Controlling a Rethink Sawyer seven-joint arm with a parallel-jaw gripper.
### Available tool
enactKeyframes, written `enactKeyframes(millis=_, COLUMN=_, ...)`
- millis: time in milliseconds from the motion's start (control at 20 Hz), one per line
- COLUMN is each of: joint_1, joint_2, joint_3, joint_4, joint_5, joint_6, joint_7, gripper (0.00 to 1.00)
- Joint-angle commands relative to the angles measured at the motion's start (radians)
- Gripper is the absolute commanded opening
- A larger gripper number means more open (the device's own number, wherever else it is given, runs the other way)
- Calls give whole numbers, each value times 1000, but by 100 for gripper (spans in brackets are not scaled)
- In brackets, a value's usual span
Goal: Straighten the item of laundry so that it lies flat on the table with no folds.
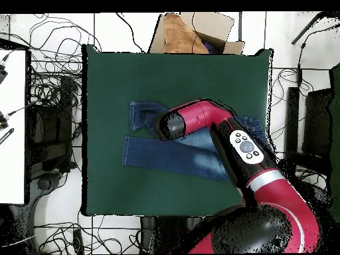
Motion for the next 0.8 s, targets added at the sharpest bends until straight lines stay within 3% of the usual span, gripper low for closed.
enactKeyframes(millis=50, joint_1=46, joint_2=24, joint_3=-67, joint_4=-38, joint_5=-54, joint_6=109, joint_7=-164, gripper=0)
enactKeyframes(millis=800, joint_1=101, joint_2=48, joint_3=-124, joint_4=-41, joint_5=-107, joint_6=106, joint_7=-121, gripper=0)
